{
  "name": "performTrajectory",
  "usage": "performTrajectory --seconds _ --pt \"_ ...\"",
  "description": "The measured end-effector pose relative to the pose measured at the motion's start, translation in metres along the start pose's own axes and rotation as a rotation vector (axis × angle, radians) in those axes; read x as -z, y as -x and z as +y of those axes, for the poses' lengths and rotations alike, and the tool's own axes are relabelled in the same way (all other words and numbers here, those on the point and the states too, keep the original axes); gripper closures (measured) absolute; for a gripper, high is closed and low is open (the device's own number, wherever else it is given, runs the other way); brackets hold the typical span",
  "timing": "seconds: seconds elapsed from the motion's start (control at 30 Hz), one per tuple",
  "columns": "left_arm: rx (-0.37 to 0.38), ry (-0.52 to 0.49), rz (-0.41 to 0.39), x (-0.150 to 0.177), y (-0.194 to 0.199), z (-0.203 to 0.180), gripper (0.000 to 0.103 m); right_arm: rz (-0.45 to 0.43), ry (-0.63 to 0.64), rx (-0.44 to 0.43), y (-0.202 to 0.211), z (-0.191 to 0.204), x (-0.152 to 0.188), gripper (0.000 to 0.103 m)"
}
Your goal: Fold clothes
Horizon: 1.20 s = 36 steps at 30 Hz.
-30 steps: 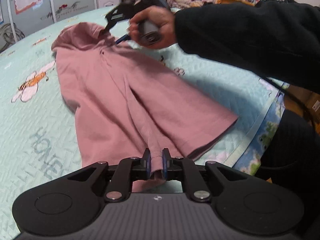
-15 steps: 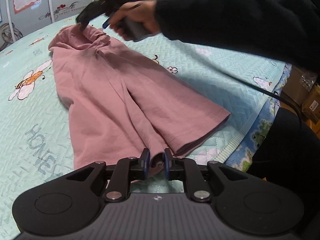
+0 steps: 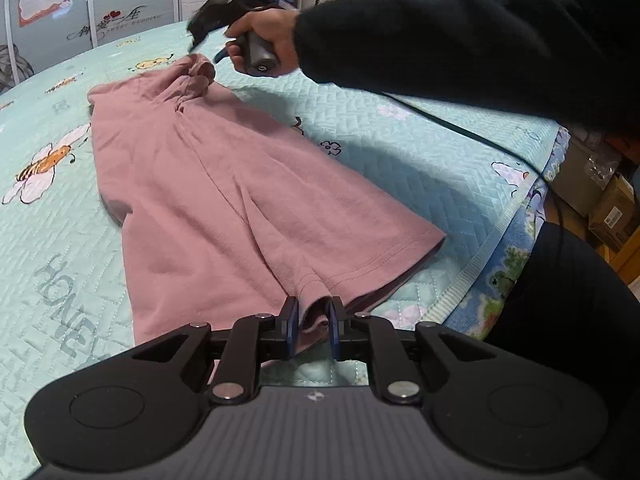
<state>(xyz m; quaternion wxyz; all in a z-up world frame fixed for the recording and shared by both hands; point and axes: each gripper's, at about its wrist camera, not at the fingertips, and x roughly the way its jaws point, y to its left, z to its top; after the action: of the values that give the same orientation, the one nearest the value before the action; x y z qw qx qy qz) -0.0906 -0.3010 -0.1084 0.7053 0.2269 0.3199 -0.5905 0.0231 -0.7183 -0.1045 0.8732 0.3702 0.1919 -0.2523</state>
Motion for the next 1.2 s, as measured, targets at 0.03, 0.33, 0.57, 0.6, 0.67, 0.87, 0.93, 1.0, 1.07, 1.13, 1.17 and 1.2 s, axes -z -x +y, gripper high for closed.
performTrajectory --seconds 0.03,0.33,0.57,0.6,0.67,0.87,0.93,1.0,1.07,1.13,1.17,1.2 --pt "-0.003 -0.004 -0.003 0.0 0.001 -0.001 0.089 0.009 -0.006 -0.03 0.014 0.0 0.005 0.041" --pt "-0.064 -0.024 -0.034 -0.004 0.011 -0.012 0.088 0.176 0.018 -0.231 0.11 0.013 0.08 0.041" --pt "-0.114 -0.005 -0.069 -0.012 0.026 -0.011 0.088 0.161 -0.163 -0.143 0.058 0.004 0.061 0.041" --pt "-0.114 -0.003 -0.067 -0.012 0.026 -0.01 0.088 0.168 -0.163 -0.129 0.047 0.005 0.06 0.041" --pt "-0.11 0.001 -0.065 -0.011 0.026 -0.009 0.088 0.182 -0.161 -0.1 0.025 0.006 0.057 0.044" --pt "-0.059 0.024 -0.174 -0.019 0.051 -0.008 0.089 0.154 -0.071 -0.095 0.018 0.027 0.048 0.102" --pt "-0.013 0.043 -0.244 -0.026 0.068 -0.009 0.09 0.116 -0.057 -0.128 0.034 0.032 0.037 0.102" --pt "0.04 0.038 -0.301 -0.033 0.079 -0.015 0.09 0.08 -0.064 -0.162 0.051 0.034 0.024 0.102" --pt "0.063 0.026 -0.303 -0.037 0.076 -0.022 0.09 0.077 -0.079 -0.172 0.055 0.029 0.018 0.102" --pt "0.044 0.005 -0.27 -0.034 0.061 -0.027 0.09 0.1 -0.093 -0.171 0.051 0.021 0.016 0.102" --pt "0.026 0.001 -0.239 -0.031 0.05 -0.028 0.09 0.112 -0.1 -0.17 0.049 0.017 0.015 0.101" --pt "0.007 -0.002 -0.204 -0.026 0.04 -0.028 0.09 0.143 -0.113 -0.161 0.046 0.013 0.022 0.096"
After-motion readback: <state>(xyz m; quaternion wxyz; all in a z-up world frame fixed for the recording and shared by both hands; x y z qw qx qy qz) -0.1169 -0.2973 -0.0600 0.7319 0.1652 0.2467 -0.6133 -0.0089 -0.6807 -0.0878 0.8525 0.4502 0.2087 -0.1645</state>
